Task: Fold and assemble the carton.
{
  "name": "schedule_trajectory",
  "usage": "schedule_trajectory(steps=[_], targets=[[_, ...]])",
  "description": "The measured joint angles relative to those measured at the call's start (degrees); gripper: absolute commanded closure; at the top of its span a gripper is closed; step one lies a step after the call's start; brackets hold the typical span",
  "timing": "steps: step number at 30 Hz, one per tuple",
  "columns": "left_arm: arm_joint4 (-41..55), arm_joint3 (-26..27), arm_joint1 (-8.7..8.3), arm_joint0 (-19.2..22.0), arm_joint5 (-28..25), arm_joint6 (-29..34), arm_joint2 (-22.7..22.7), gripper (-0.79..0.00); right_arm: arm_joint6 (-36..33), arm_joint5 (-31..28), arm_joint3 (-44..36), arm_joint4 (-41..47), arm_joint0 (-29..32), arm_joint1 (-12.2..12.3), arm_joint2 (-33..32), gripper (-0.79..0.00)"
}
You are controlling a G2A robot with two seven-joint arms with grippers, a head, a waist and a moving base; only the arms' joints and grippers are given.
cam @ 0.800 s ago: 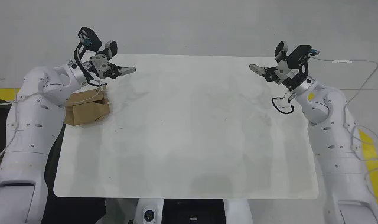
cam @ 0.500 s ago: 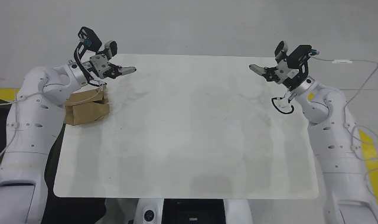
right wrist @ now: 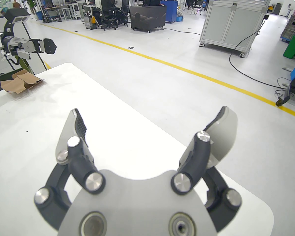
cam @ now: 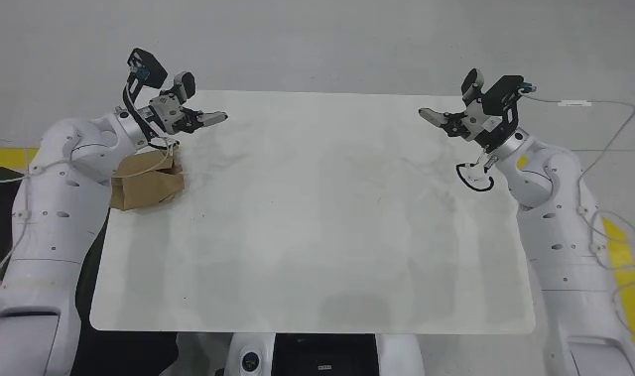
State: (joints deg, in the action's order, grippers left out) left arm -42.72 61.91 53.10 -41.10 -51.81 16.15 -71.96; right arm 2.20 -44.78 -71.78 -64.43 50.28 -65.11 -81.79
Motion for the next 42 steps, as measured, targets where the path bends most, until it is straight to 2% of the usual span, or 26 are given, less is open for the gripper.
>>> schedule_trajectory(steps=[3, 10, 13, 19, 24, 28, 42], targets=[[10.6, -1.6, -0.07, 0.3, 1.0, 6.7, -0.3, -0.785, 0.0, 0.0, 0.0, 0.0, 0.0, 0.0, 0.0, -0.785], [42.7, -4.0, -0.98, 2.8, 8.7, 29.6, -2.8, -0.785, 0.0, 0.0, 0.0, 0.0, 0.0, 0.0, 0.0, -0.785], [51.9, -4.7, -1.47, 3.4, 11.1, 36.4, -4.3, -0.785, 0.0, 0.0, 0.0, 0.0, 0.0, 0.0, 0.0, -0.785], [64.6, -7.0, -2.1, 4.2, 15.9, 46.5, -6.4, -0.785, 0.0, 0.0, 0.0, 0.0, 0.0, 0.0, 0.0, -0.785], [69.8, -11.0, -2.45, 6.0, 19.9, 51.2, -7.6, -0.785, 0.0, 0.0, 0.0, 0.0, 0.0, 0.0, 0.0, -0.785], [71.5, -14.8, -2.68, 7.9, 20.7, 54.0, -8.2, -0.785, 0.0, 0.0, 0.0, 0.0, 0.0, 0.0, 0.0, -0.785], [62.5, -28.7, -4.35, 14.8, 19.9, 53.2, -8.7, -0.785, 0.0, 0.0, 0.0, 0.0, 0.0, 0.0, 0.0, -0.785]])
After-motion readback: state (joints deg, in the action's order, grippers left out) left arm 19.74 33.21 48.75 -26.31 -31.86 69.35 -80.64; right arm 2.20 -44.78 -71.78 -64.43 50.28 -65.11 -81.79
